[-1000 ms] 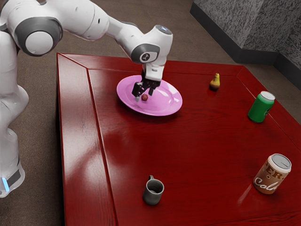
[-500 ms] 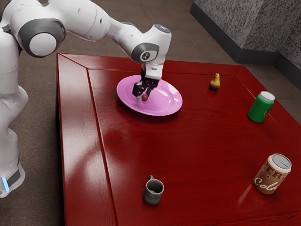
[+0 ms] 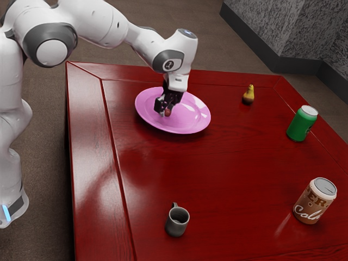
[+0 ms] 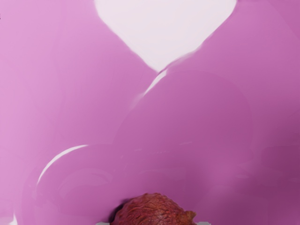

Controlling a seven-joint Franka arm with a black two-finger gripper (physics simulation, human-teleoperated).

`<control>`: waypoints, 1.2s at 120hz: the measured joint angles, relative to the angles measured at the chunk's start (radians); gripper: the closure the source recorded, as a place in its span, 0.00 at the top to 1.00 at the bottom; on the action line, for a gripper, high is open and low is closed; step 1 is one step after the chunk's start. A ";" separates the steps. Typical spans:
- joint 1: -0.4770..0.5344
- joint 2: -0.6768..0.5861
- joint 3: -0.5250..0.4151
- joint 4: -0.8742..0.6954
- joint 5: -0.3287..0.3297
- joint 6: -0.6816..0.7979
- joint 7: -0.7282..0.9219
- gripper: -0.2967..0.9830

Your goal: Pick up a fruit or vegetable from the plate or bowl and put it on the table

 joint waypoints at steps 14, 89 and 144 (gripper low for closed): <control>0.000 -0.001 0.000 0.000 -0.003 0.001 -0.001 0.35; -0.121 -0.027 -0.011 0.084 -0.005 -0.024 -0.004 0.34; -0.212 -0.012 -0.200 0.152 0.024 -0.062 -0.034 0.50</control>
